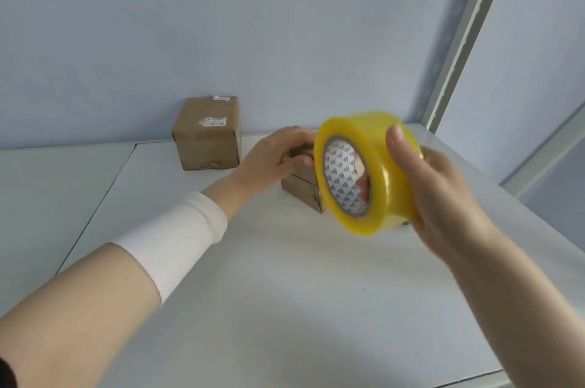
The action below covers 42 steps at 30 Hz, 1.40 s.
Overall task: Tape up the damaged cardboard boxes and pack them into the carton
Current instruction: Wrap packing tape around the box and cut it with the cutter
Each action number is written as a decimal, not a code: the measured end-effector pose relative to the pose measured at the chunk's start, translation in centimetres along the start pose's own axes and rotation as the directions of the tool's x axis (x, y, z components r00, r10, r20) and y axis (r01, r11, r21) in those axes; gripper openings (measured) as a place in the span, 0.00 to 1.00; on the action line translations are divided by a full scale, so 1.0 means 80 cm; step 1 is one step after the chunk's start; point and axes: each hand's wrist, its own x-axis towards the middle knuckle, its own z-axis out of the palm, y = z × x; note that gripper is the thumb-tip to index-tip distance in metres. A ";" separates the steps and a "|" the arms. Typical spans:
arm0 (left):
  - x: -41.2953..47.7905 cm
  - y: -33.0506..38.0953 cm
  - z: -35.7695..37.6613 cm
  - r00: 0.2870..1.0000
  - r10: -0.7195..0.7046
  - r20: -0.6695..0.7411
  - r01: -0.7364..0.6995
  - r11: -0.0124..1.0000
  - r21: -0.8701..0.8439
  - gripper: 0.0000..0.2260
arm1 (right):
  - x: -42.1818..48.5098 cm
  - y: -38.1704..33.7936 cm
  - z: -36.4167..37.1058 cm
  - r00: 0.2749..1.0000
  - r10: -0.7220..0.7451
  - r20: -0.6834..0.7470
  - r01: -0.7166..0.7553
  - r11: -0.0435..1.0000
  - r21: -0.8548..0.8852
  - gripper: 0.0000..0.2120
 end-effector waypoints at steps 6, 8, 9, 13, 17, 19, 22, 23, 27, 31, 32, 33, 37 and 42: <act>0.008 0.000 0.003 0.910 -0.356 -0.213 0.253 0.883 -0.396 0.11 | 0.083 -0.058 0.013 0.991 0.067 0.120 -0.069 0.998 0.006 0.22; 0.007 0.003 0.007 0.896 -0.363 -0.255 0.196 0.839 -0.507 0.15 | 0.109 -0.061 0.023 0.993 0.073 0.092 -0.071 0.997 -0.031 0.20; 0.005 0.003 0.009 0.901 -0.343 -0.265 0.169 0.841 -0.513 0.23 | 0.122 -0.061 0.029 0.995 0.068 0.069 -0.065 0.996 -0.053 0.20; -0.009 -0.013 0.017 0.937 -0.305 -0.169 0.213 0.884 -0.416 0.43 | 0.155 -0.052 0.045 0.990 0.077 0.120 -0.064 0.992 -0.109 0.24; -0.006 -0.034 0.004 0.896 -0.420 -0.142 0.334 0.851 -0.406 0.38 | 0.159 -0.017 0.049 0.959 0.011 0.285 0.036 0.987 -0.158 0.20; -0.001 -0.039 0.004 0.884 -0.450 -0.122 0.364 0.830 -0.424 0.36 | 0.156 -0.002 0.052 0.973 -0.063 0.224 0.106 0.977 -0.183 0.20; 0.004 -0.043 0.006 0.887 -0.451 -0.098 0.375 0.829 -0.415 0.37 | 0.150 0.004 0.054 0.981 -0.164 0.106 0.178 0.974 -0.137 0.16; 0.004 -0.044 0.006 0.889 -0.448 -0.095 0.375 0.831 -0.410 0.37 | 0.143 0.003 0.053 0.979 -0.187 0.084 0.196 0.973 -0.120 0.16; 0.002 -0.052 0.004 0.900 -0.427 -0.086 0.367 0.849 -0.380 0.38 | 0.104 0.013 0.038 0.963 -0.265 0.040 0.267 0.962 -0.062 0.18; 0.002 -0.052 0.007 0.906 -0.412 -0.097 0.350 0.857 -0.379 0.39 | 0.077 0.029 0.025 0.928 -0.339 0.153 0.353 0.933 -0.071 0.20; 0.002 -0.052 0.007 0.906 -0.413 -0.095 0.351 0.856 -0.378 0.39 | 0.074 0.032 0.024 0.918 -0.342 0.200 0.366 0.925 -0.099 0.20; 0.002 -0.052 0.006 0.905 -0.416 -0.092 0.356 0.856 -0.374 0.39 | 0.071 0.033 0.023 0.914 -0.330 0.234 0.366 0.922 -0.129 0.21; 0.004 -0.046 0.004 0.900 -0.427 -0.087 0.370 0.854 -0.365 0.41 | 0.058 0.038 0.023 0.920 -0.369 0.129 0.387 0.907 -0.166 0.13; 0.003 -0.043 0.003 0.891 -0.443 -0.097 0.375 0.841 -0.391 0.42 | 0.031 0.067 0.022 0.963 -0.246 -0.111 0.239 0.968 -0.075 0.24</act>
